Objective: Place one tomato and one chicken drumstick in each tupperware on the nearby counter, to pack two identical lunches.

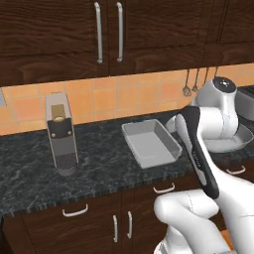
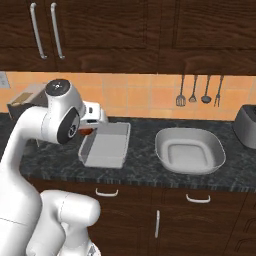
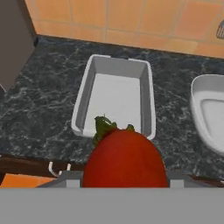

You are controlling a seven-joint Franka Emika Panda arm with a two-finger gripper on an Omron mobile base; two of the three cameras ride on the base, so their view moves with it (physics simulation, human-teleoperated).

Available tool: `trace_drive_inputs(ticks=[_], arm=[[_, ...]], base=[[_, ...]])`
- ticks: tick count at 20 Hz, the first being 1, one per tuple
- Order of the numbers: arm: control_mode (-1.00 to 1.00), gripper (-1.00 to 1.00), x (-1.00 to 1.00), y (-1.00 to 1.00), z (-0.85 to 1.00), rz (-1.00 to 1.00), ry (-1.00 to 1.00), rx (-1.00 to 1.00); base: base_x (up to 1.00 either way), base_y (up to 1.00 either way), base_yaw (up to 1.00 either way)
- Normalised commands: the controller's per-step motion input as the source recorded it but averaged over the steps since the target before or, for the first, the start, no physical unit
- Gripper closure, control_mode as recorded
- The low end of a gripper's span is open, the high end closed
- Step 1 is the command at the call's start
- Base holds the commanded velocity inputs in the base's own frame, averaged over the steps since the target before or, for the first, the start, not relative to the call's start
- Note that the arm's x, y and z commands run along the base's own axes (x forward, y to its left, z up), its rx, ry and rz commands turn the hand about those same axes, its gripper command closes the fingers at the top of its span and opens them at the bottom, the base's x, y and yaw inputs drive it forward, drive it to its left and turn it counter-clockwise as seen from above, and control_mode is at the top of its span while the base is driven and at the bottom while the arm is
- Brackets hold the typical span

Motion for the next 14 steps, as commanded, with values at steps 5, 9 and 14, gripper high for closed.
trace_drive_inputs(ticks=[5, 9, 14], arm=[[-1.0, 1.0, 0.73, 0.08, -0.83, 0.07, -0.02, 0.04], [-1.0, 1.0, 1.0, 0.41, -0.48, -0.02, 0.0, -0.12], [-1.0, 1.0, 0.91, 0.23, -0.18, -0.08, 0.03, -0.04]], base=[[0.0, 0.0, 0.0], [0.0, 0.0, 0.0], [0.0, 0.0, 0.0]])
